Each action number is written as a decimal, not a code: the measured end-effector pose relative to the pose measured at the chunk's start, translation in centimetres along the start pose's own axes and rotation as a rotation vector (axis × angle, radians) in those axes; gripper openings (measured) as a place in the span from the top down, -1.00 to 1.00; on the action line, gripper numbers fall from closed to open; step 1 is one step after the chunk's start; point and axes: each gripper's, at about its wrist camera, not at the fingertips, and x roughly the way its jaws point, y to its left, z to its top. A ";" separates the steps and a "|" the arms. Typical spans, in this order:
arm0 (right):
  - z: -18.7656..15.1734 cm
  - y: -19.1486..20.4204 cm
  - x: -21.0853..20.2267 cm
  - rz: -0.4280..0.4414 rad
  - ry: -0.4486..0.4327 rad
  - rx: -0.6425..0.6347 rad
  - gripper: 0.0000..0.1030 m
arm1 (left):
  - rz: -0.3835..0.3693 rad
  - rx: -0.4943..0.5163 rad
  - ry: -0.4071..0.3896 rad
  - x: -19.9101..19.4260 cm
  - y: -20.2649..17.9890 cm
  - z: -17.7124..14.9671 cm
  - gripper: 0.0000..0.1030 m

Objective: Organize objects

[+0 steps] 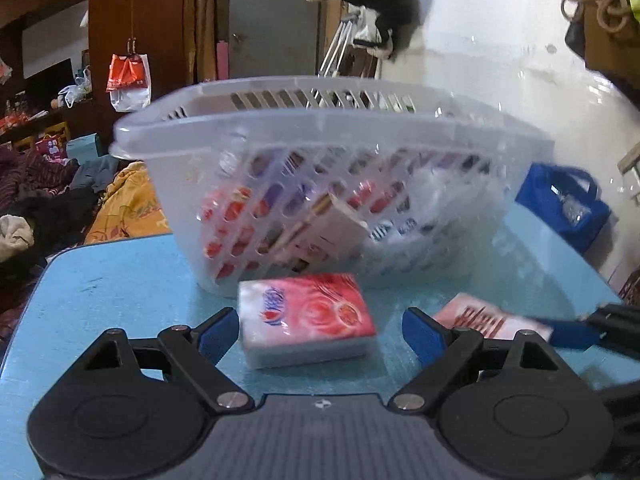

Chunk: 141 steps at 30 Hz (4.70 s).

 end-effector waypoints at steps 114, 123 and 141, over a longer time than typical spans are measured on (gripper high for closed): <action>9.5 -0.6 -2.7 -0.212 -0.192 -0.089 -1.00 | 0.078 -0.017 -0.146 -7.0 1.3 6.9 -1.00; 8.9 -0.5 -2.1 -0.197 -0.163 -0.094 -1.00 | 0.087 -0.012 -0.145 -7.2 0.9 6.7 -1.00; 8.8 -1.1 -2.4 -0.194 -0.165 -0.075 -1.00 | 0.057 -0.018 -0.146 -7.3 0.5 6.4 -1.00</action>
